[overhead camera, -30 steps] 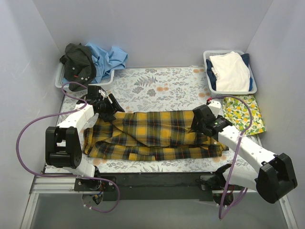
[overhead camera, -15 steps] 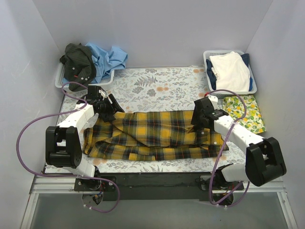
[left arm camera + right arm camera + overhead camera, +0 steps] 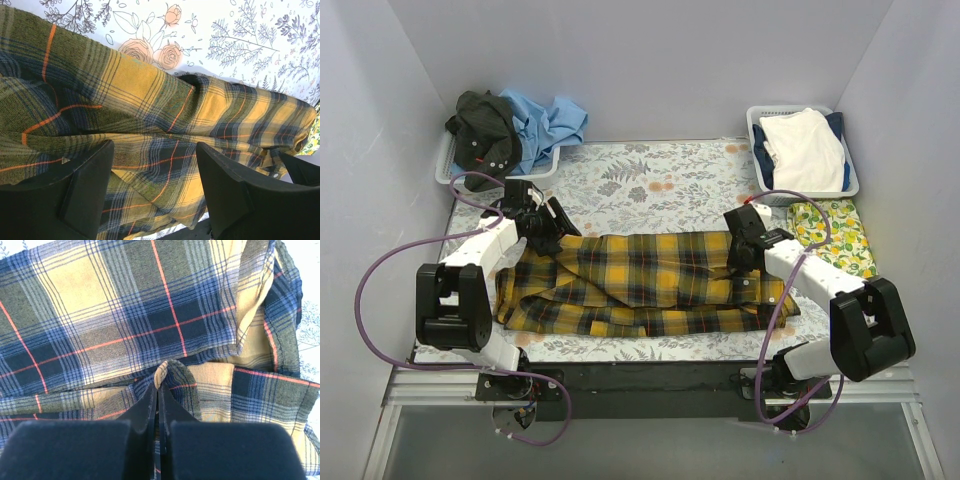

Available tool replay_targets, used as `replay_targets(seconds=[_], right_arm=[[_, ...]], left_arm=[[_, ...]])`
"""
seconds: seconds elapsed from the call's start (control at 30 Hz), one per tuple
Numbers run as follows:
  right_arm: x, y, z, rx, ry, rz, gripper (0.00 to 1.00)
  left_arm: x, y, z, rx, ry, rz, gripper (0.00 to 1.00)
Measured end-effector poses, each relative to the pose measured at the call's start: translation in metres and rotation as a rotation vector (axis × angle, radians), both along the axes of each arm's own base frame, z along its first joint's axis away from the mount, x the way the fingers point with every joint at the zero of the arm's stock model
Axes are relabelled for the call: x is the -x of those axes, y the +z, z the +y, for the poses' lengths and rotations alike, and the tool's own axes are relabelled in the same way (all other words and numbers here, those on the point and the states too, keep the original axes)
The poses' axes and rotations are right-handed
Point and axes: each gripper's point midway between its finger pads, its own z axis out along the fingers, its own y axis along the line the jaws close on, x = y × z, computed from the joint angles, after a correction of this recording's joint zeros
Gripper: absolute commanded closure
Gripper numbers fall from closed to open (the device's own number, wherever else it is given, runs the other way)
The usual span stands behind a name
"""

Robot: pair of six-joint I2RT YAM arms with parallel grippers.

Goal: Fold and stack the long sleeve shirts
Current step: Fold the shirt

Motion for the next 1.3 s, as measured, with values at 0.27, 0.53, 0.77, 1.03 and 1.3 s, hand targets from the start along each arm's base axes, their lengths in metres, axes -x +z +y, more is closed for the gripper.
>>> replay_targets(seconds=[0.27, 0.53, 0.77, 1.03, 1.3], right_arm=[[-0.006, 0.037, -0.008, -0.006, -0.022, -0.13, 0.99], [-0.023, 0.073, -0.008, -0.006, -0.006, -0.262, 0.99], [-0.037, 0.05, -0.005, 0.043, 0.028, -0.21, 0.99], [-0.056, 0.031, -0.005, 0.082, 0.053, -0.186, 0.99], [-0.084, 0.036, -0.01, 0.1, 0.049, -0.226, 0.99]], left_arm=[[0.0, -0.003, 0.001, -0.006, 0.003, 0.01, 0.34], [-0.006, 0.004, 0.002, -0.012, 0.008, -0.009, 0.34], [-0.011, 0.009, 0.005, -0.028, 0.02, -0.022, 0.34], [-0.009, 0.005, 0.014, -0.074, 0.05, -0.011, 0.33], [-0.007, 0.003, 0.018, -0.096, 0.065, 0.001, 0.33]])
